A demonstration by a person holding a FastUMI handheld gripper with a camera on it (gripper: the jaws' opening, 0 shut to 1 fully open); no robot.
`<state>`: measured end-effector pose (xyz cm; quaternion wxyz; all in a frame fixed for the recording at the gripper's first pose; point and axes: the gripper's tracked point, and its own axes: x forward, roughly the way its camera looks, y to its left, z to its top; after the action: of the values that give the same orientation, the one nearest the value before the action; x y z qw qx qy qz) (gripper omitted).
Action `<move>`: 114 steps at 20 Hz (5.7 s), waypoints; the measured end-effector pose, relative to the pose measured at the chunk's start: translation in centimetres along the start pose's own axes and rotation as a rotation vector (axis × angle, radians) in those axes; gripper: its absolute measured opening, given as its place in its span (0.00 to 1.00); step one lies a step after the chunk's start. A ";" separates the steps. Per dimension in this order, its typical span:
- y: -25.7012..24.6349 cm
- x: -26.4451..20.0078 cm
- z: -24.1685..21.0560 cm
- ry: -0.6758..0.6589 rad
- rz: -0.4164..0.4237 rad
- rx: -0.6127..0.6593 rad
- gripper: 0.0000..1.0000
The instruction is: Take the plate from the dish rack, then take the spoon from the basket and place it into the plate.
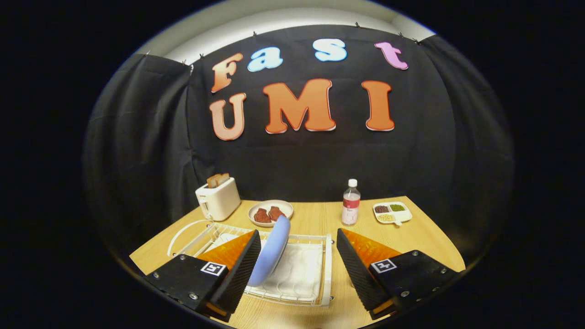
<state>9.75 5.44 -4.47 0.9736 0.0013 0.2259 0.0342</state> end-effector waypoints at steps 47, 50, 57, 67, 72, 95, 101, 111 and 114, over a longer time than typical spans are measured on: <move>-2.0 -6.2 -6.4 0.237 -0.012 0.128 0.30; -2.4 -8.0 -8.7 0.257 -0.006 0.157 0.30; -2.4 -10.1 -15.3 0.359 0.034 0.282 0.30; -1.5 -9.3 -22.5 0.484 0.102 0.543 0.30; -2.4 -8.4 -24.4 0.495 0.042 0.501 0.36; -13.2 -4.2 -15.8 0.234 -0.289 0.174 0.81; -15.8 -1.3 -12.5 0.089 -0.349 0.132 0.72; -15.0 2.2 -11.7 0.035 -0.276 0.233 0.21; -15.0 2.2 -11.3 0.021 -0.273 0.235 0.12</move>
<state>7.69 -9.50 -15.84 0.9598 0.0840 0.2367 -0.1250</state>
